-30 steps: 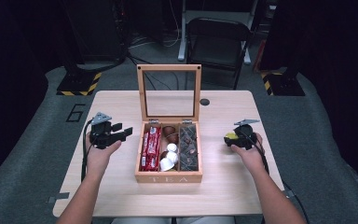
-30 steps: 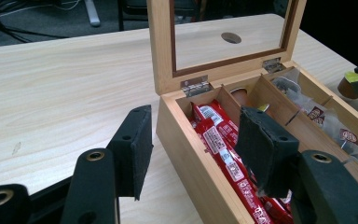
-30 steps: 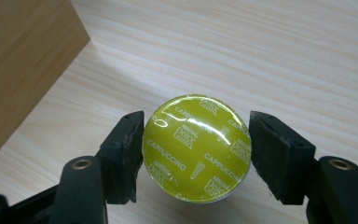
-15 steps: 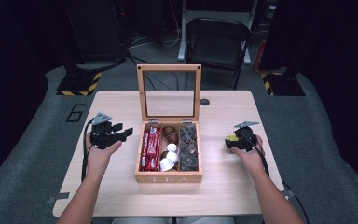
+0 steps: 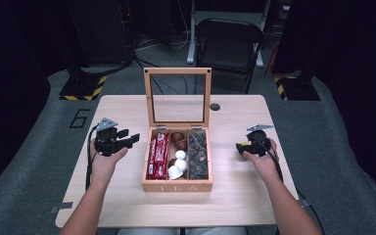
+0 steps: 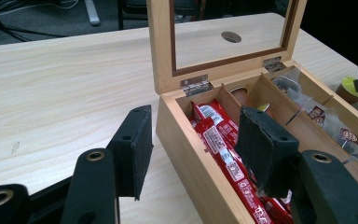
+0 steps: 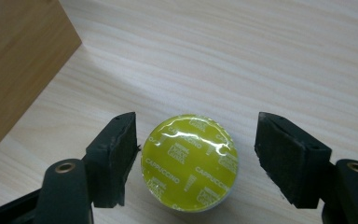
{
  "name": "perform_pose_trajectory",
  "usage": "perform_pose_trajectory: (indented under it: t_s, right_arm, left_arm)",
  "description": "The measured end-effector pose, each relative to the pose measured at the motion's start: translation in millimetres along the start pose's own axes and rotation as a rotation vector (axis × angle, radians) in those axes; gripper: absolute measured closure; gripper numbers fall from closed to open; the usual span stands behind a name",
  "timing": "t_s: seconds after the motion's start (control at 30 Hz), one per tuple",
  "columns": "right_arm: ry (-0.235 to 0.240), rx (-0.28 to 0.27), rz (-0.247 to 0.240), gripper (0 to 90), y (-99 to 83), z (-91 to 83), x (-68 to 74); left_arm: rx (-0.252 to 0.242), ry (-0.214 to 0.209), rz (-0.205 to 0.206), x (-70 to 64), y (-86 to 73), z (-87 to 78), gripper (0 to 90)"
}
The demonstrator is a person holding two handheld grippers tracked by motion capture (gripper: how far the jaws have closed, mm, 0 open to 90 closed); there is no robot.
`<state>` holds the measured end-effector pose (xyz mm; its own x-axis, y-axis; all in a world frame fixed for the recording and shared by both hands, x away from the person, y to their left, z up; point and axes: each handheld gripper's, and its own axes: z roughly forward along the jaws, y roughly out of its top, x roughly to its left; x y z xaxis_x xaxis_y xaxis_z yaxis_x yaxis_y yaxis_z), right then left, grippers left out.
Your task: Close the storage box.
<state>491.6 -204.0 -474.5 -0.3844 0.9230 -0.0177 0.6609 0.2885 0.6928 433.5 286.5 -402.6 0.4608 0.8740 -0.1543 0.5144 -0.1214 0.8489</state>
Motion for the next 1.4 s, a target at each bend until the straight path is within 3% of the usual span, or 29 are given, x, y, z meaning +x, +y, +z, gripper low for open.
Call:
perform_pose_trajectory:
  t_s: [0.1,0.5,0.97,1.2,1.4]
  right_arm:
    - [-0.004,-0.016,-0.004,28.5,4.3,-2.9,4.2]
    - [0.099,-0.095,-0.04,30.3,40.5,-16.9,26.1]
    - [0.19,-0.145,-0.076,31.8,90.7,-26.7,65.7]
    - [0.206,-0.151,-0.087,32.0,105.9,-23.5,79.1]
    - [0.208,-0.148,-0.089,32.2,113.3,-18.8,80.6]
  left_arm:
    - [0.002,-0.003,-0.001,0.8,0.2,-0.4,45.7]
    - [-0.002,0.004,-0.004,1.2,1.2,-0.3,45.6]
    - [-0.011,-0.002,0.0,0.4,2.8,-0.5,45.6]
    - [-0.009,-0.004,0.002,0.4,2.9,0.2,45.7]
    - [-0.006,-0.008,0.001,0.4,3.0,1.3,45.7]
